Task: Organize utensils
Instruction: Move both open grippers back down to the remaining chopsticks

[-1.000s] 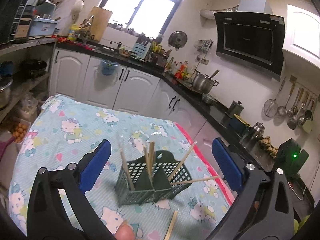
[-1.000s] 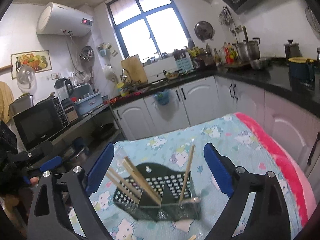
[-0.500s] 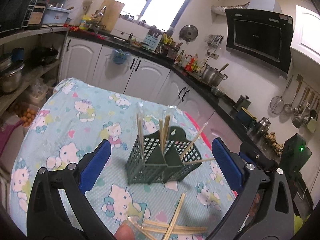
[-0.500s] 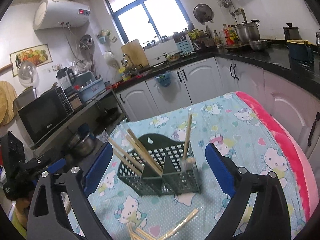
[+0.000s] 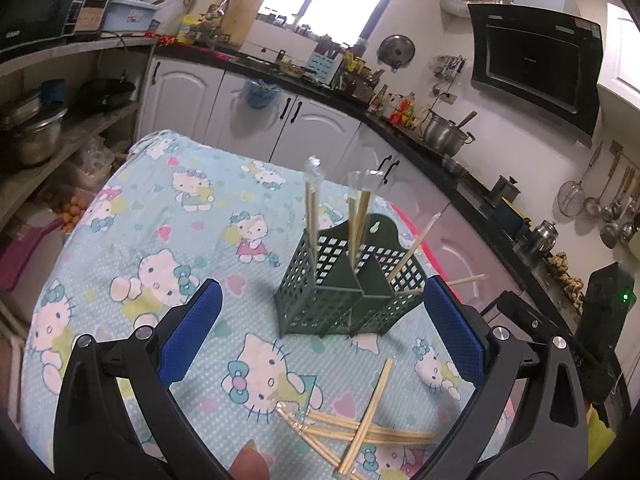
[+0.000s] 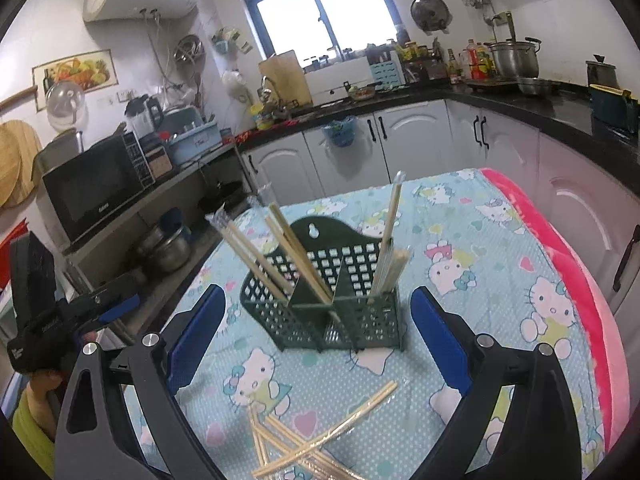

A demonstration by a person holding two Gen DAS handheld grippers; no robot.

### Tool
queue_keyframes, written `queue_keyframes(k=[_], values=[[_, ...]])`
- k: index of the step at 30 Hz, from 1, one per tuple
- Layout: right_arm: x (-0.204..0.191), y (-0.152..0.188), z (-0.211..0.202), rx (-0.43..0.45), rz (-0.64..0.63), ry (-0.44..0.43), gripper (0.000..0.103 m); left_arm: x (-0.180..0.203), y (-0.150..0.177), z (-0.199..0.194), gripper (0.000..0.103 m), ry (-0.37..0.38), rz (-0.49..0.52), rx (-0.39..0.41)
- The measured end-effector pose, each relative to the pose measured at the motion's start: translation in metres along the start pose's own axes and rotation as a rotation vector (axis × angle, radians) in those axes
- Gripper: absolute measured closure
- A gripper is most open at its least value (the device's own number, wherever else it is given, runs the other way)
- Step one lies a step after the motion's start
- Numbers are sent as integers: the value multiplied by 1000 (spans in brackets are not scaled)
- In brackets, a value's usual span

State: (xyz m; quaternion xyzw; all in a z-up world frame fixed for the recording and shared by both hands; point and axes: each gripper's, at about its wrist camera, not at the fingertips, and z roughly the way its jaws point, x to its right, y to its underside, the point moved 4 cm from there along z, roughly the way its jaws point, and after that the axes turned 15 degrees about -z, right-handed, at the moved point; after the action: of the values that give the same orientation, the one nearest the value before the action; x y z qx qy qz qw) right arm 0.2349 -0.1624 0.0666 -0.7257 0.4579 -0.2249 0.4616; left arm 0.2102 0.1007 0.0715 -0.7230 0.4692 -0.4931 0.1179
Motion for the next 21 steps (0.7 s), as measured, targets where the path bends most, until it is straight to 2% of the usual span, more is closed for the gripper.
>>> queue_keyframes(k=[15, 21], values=[[-10, 23, 11, -91, -39, -23, 12, -21, 20, 4, 10, -54, -17, -49], [-9, 37, 20, -155, -48, -8, 12, -29, 36, 10, 11, -71, -7, -84]])
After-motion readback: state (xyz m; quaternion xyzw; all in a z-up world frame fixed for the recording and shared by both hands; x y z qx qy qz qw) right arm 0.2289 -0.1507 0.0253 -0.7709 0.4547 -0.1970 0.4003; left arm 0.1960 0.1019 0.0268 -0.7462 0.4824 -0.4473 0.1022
